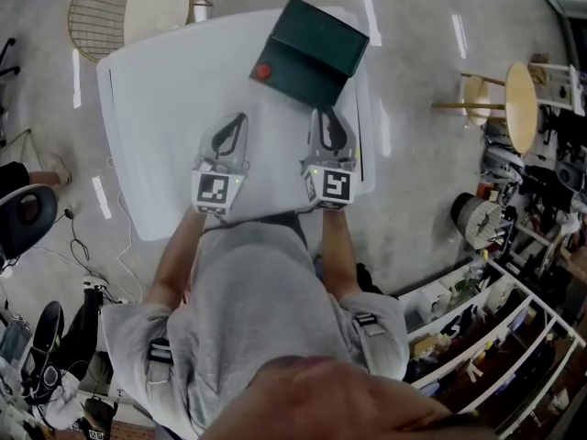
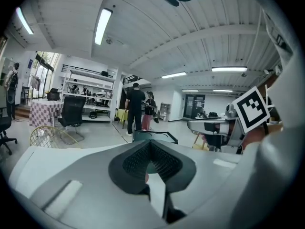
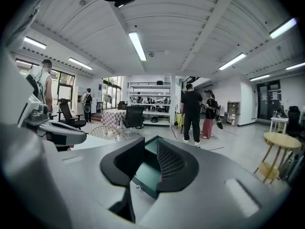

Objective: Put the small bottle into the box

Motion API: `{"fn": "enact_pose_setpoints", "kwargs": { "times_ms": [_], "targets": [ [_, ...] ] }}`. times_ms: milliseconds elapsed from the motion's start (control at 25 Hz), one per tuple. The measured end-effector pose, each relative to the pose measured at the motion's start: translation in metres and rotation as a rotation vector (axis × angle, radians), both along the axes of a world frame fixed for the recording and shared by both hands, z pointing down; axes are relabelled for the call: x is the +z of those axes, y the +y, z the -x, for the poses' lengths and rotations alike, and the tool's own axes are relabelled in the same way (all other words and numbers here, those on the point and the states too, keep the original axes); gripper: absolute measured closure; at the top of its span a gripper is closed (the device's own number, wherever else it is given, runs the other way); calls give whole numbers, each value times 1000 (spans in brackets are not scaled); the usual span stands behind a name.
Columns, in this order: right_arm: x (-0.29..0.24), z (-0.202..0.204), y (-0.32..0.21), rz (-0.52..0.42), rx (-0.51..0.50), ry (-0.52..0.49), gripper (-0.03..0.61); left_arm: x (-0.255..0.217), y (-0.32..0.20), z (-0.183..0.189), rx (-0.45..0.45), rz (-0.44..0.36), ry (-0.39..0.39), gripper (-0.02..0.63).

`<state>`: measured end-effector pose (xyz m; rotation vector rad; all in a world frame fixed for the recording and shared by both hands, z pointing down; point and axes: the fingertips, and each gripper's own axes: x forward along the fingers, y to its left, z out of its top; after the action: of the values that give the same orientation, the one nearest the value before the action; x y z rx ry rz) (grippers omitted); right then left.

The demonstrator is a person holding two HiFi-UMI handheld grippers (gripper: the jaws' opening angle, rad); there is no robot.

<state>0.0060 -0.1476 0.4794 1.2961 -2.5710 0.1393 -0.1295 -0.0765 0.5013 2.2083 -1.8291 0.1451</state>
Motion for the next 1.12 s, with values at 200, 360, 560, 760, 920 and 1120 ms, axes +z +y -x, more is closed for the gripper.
{"fn": "enact_pose_setpoints", "kwargs": {
  "times_ms": [200, 360, 560, 760, 920, 1120],
  "targets": [
    [-16, -30, 13, -29, 12, -9, 522, -18, 8, -29, 16, -18, -14, 603],
    [-21, -43, 27, -36, 16, -24, 563, -24, 21, -42, 14, -36, -25, 603],
    [-27, -50, 49, -40, -17, -36, 574, -37, 44, -53, -19, -63, -46, 603],
    [-34, -58, 80, -49, -42, -42, 574, -50, 74, -60, -33, -92, -77, 603],
    [-38, -77, 105, -69, -42, -52, 575, -58, 97, -71, -45, -112, -88, 603],
    [-42, -101, 133, -68, -28, -62, 575, -70, 121, -84, -46, -136, -103, 603]
  ]
}}
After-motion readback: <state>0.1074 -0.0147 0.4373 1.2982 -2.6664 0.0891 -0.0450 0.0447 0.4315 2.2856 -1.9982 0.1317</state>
